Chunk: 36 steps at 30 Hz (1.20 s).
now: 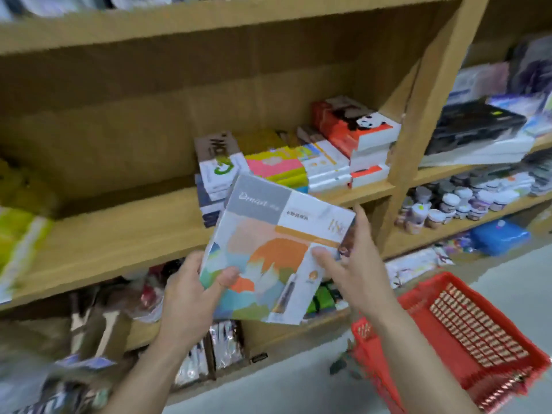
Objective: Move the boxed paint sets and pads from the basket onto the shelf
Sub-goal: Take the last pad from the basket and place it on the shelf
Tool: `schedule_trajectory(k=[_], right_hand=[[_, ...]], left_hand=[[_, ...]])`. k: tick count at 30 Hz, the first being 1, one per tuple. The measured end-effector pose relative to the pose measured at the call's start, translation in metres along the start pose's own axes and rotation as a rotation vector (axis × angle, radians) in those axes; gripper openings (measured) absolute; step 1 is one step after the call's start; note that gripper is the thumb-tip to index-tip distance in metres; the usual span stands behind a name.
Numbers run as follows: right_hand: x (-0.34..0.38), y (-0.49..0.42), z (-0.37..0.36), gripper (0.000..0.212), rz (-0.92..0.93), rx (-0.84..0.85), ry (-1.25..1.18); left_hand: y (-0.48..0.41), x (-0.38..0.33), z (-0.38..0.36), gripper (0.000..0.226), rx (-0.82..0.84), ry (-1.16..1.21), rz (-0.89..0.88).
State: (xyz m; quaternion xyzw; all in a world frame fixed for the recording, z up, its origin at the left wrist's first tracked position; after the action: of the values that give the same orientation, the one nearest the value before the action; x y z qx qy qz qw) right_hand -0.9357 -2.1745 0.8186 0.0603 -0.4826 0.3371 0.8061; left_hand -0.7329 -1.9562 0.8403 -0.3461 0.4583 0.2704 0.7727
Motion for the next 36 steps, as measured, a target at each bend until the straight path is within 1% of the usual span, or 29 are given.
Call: schedule_trajectory(k=[2,3,4,5,7,9,10,12,14,15,16,18,19,21,22,24,25,26,27,28,30,31,33,36], right_hand=[[0.046,0.001,-0.055,0.078,0.112,0.086,0.062],[0.067,0.002,-0.08,0.07,0.149,0.119,0.078],[0.086,0.002,-0.104,0.067,0.167,0.144,0.085],[0.103,0.002,-0.126,0.068,0.174,0.164,0.105],[0.132,0.0,-0.17,0.074,0.182,0.201,0.2],[0.155,-0.005,-0.213,0.081,0.202,0.266,0.26],[0.164,-0.008,-0.235,0.082,0.214,0.318,0.288],[0.18,-0.011,-0.272,0.081,0.245,0.396,0.413],[0.19,-0.015,-0.291,0.072,0.28,0.347,0.56],[0.193,-0.016,-0.295,0.067,0.281,0.314,0.596],[0.193,-0.018,-0.299,0.065,0.277,0.298,0.621],[0.187,-0.022,-0.304,0.064,0.285,0.298,0.679],[0.183,-0.025,-0.306,0.063,0.288,0.305,0.703],[0.175,-0.032,-0.311,0.061,0.278,0.329,0.723],[0.172,-0.035,-0.314,0.06,0.277,0.342,0.735],[0.166,-0.041,-0.323,0.061,0.291,0.358,0.774],[0.164,-0.044,-0.327,0.061,0.298,0.368,0.788],[0.161,-0.048,-0.331,0.06,0.301,0.375,0.79],[0.159,-0.052,-0.333,0.06,0.299,0.38,0.785],[0.157,-0.058,-0.336,0.06,0.296,0.381,0.773],[0.158,-0.071,-0.342,0.06,0.278,0.383,0.763],[0.159,-0.08,-0.346,0.06,0.255,0.391,0.77],[0.16,-0.096,-0.355,0.061,0.203,0.422,0.786],[0.159,-0.106,-0.367,0.061,0.174,0.442,0.811]], left_hand=[[0.005,0.016,0.056,0.015,-0.102,0.013,0.024],[0.006,0.025,0.083,0.012,-0.145,0.026,0.039],[0.006,0.036,0.109,0.011,-0.186,0.035,0.059],[0.005,0.048,0.135,0.013,-0.227,0.047,0.085],[-0.004,0.071,0.179,0.026,-0.31,0.066,0.108],[-0.02,0.091,0.21,0.022,-0.356,0.067,0.117],[-0.029,0.097,0.22,0.02,-0.354,0.051,0.116],[-0.046,0.108,0.231,0.02,-0.342,0.052,0.118],[-0.064,0.118,0.233,0.021,-0.325,0.093,0.135],[-0.071,0.122,0.233,0.022,-0.321,0.118,0.142],[-0.079,0.125,0.233,0.026,-0.315,0.141,0.145],[-0.092,0.129,0.231,0.044,-0.29,0.152,0.157],[-0.098,0.131,0.229,0.053,-0.252,0.148,0.178],[-0.105,0.139,0.221,0.06,-0.121,0.145,0.228],[-0.106,0.146,0.216,0.063,-0.043,0.089,0.251],[-0.104,0.161,0.213,0.08,0.093,-0.239,0.275],[-0.102,0.166,0.212,0.088,0.138,-0.394,0.257],[-0.102,0.168,0.21,0.091,0.177,-0.476,0.22],[-0.102,0.168,0.207,0.089,0.209,-0.507,0.182],[-0.104,0.168,0.205,0.081,0.224,-0.521,0.146],[-0.112,0.167,0.204,0.06,0.208,-0.549,0.087],[-0.118,0.167,0.204,0.055,0.192,-0.55,0.083],[-0.13,0.171,0.204,0.052,0.174,-0.528,0.107],[-0.146,0.175,0.204,0.051,0.165,-0.534,0.119]])
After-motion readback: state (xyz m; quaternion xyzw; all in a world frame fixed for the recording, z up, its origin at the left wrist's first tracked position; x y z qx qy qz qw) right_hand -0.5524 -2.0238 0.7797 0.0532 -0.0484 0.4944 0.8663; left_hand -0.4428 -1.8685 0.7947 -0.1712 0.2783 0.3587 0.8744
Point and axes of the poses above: each hand's wrist, its own y-axis away from the middle knuckle, its own z-axis out of the back of the hand, x = y × z, the point moved 8 cm from there along -y, towards the middle knuckle, and after that the axes turned 11 degrees about y, right-handed, at the moved point
